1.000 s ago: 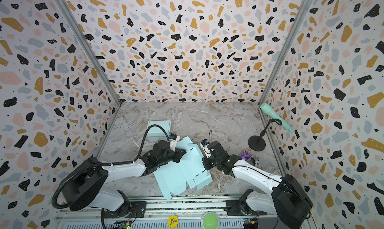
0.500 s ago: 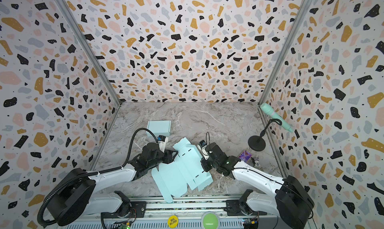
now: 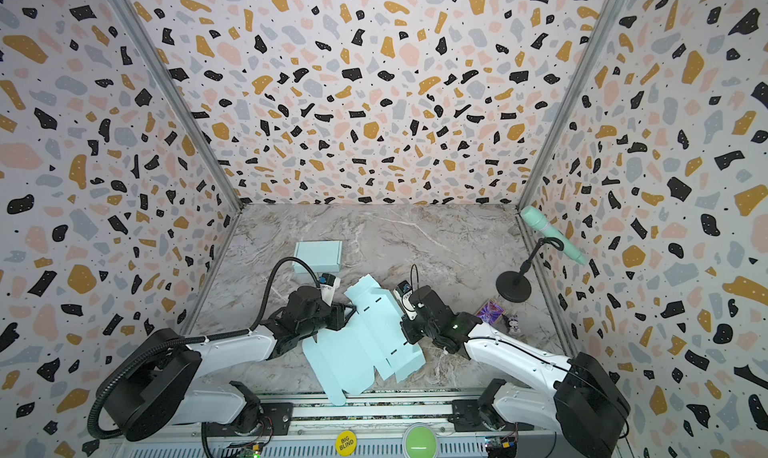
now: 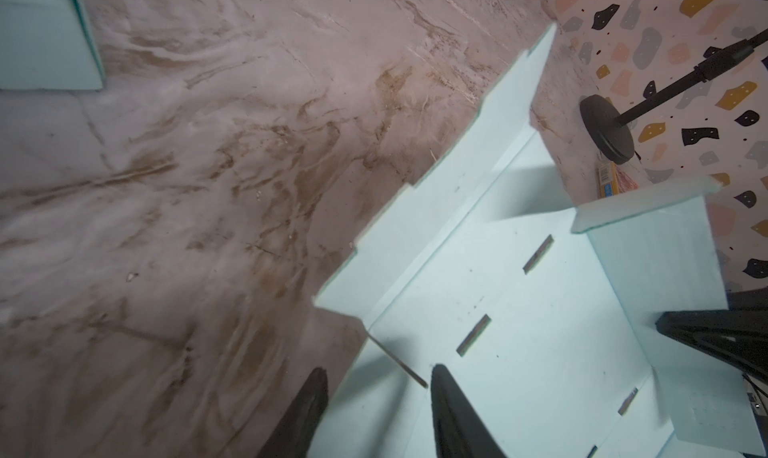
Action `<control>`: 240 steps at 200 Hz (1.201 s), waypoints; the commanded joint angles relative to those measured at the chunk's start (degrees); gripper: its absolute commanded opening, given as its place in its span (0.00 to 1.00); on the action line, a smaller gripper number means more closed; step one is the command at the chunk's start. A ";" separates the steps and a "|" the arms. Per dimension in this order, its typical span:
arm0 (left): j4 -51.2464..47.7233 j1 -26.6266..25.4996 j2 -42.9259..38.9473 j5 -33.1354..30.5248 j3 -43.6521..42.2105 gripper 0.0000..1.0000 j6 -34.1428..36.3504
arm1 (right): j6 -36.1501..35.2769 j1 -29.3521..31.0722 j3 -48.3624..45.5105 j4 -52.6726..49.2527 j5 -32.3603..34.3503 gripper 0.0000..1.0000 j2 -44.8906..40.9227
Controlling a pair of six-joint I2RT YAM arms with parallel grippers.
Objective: Fold the paper box
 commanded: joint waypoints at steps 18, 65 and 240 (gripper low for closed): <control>1.48 -1.51 -3.25 0.82 -1.01 0.37 0.52 | -0.56 0.67 3.09 -0.62 1.41 0.00 1.06; 4.07 -4.75 -3.22 -0.23 -2.63 0.34 -1.25 | -0.81 1.32 4.37 -0.56 1.92 0.00 2.21; -6.86 6.55 -26.42 -0.88 -4.84 0.43 0.07 | -13.50 16.21 12.48 -5.52 36.24 0.00 6.21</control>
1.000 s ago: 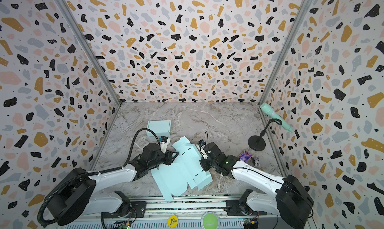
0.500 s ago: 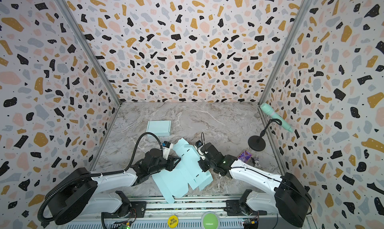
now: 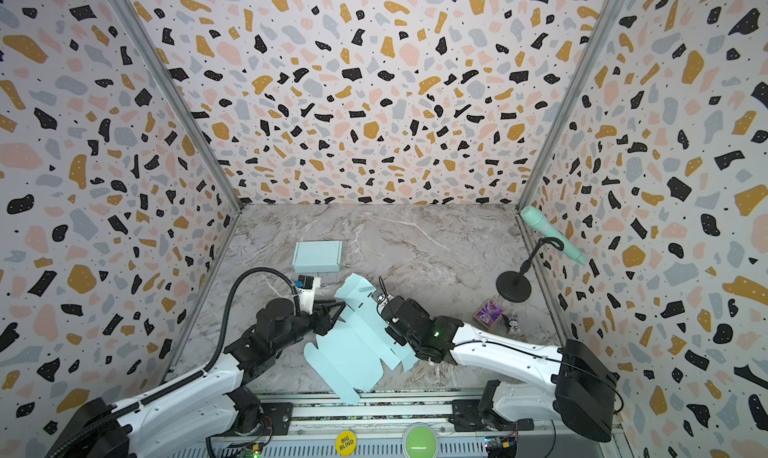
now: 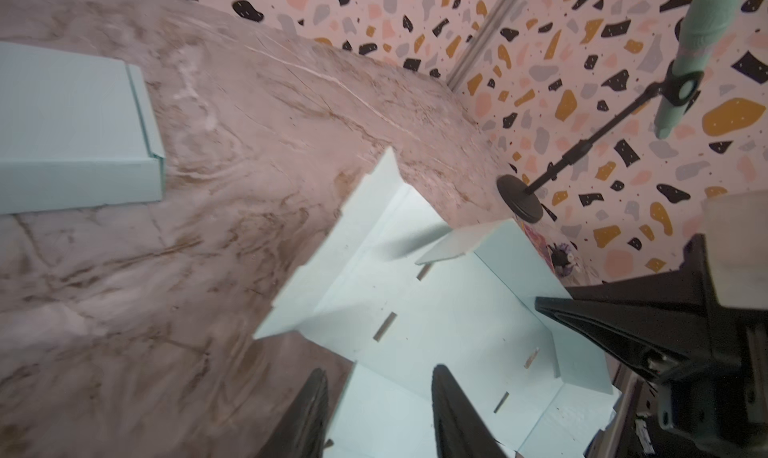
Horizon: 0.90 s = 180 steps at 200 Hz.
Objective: Fold the paper box
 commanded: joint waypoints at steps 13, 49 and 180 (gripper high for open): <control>-1.40 8.22 0.04 3.24 3.01 0.41 0.81 | -3.96 2.80 4.84 -1.20 11.26 0.00 3.45; 4.28 16.66 7.57 5.39 6.61 0.40 -0.67 | -7.60 7.30 6.96 -0.53 19.76 0.00 9.57; 13.09 14.33 26.82 13.99 8.29 0.41 3.90 | -34.31 14.93 0.25 21.96 32.67 0.00 14.80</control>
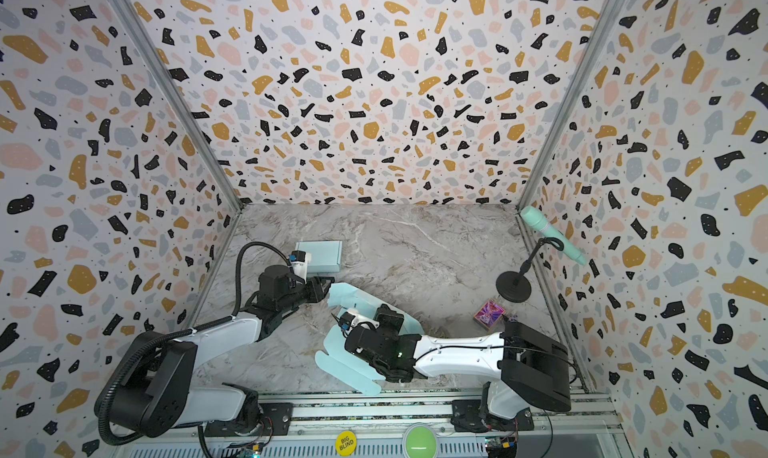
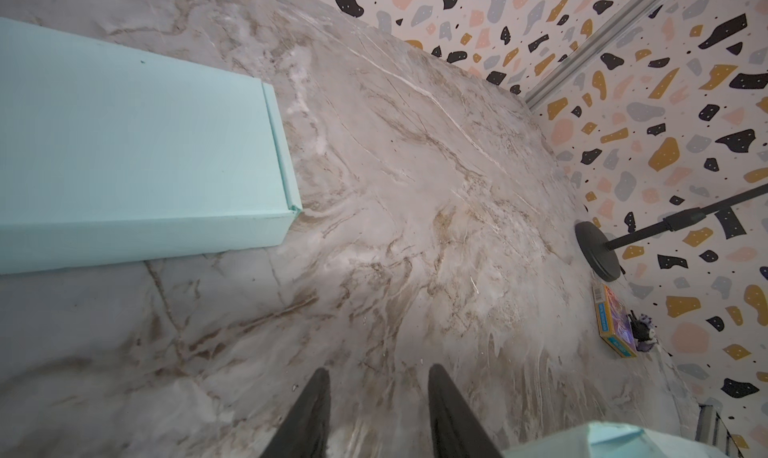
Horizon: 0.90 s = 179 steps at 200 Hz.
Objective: Fold the paper box
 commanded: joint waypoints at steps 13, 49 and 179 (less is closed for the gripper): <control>5.71 -2.38 -0.19 1.30 -2.38 0.41 0.85 | -9.86 1.27 -0.70 8.45 3.93 0.00 1.29; 7.04 -4.17 -0.87 1.25 -4.40 0.43 1.17 | -12.81 1.22 -1.39 11.00 3.59 0.00 1.64; 15.17 -14.34 -7.83 -5.14 -18.46 0.43 -3.10 | -22.38 6.02 -8.16 23.75 3.40 0.00 7.46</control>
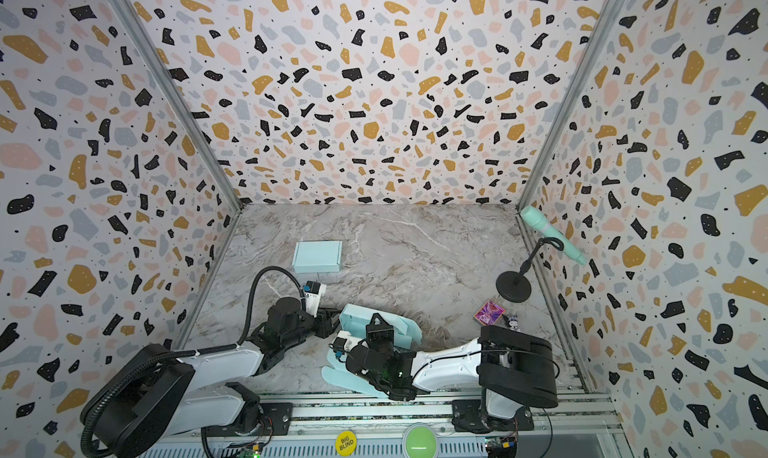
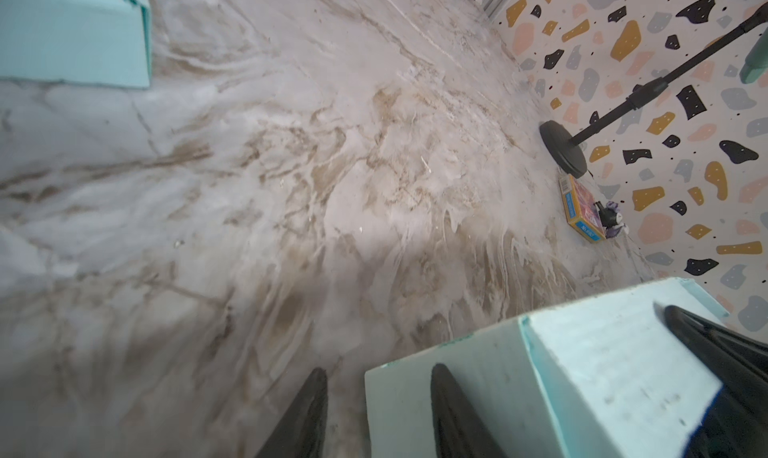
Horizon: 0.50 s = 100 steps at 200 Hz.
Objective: Fold the paper box
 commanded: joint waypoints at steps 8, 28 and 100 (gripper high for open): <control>5.91 -2.44 -1.74 -2.38 -2.70 0.43 -1.46 | -1.06 1.39 -1.10 2.17 -0.69 0.00 1.95; 6.73 -3.50 -2.14 -3.10 -4.22 0.43 -1.96 | -0.95 1.85 -1.33 2.40 -0.40 0.00 2.74; 5.78 -8.21 -11.10 -8.47 -10.17 0.46 -3.96 | -0.14 3.87 -2.12 2.10 -1.51 0.00 1.24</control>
